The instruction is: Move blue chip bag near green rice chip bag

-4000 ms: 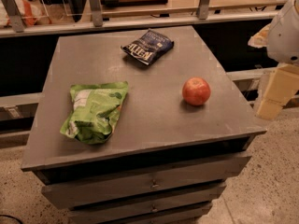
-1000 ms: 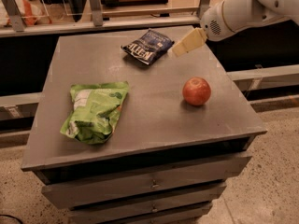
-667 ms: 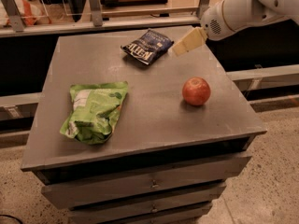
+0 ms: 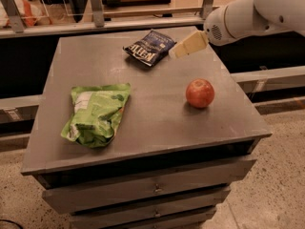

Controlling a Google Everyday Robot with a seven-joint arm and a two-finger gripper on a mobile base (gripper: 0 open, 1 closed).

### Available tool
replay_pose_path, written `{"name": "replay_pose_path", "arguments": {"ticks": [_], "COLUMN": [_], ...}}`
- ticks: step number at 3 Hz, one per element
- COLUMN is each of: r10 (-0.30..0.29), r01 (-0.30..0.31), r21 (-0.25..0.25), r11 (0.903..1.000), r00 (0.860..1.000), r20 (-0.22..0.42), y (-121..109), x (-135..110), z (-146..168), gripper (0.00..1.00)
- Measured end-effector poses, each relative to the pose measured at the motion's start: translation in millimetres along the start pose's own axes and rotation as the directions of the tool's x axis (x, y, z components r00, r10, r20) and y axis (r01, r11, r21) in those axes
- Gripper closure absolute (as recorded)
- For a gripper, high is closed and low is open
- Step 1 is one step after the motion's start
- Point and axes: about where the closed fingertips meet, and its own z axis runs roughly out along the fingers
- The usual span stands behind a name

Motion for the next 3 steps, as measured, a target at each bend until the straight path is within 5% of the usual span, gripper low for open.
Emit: {"name": "replay_pose_path", "arguments": {"ticks": [1,3], "r10": [0.020,0.028], "r01": [-0.026,-0.039], "r21": [0.089,0.089], "r11": [0.9957,0.9952], "r00": [0.997,0.993], "r20": [0.069,0.117], "y": [-12.5,-29.6], "x": [-11.8,-33.6], "z": [10.9,48.5], "gripper": [0.00,0.00]}}
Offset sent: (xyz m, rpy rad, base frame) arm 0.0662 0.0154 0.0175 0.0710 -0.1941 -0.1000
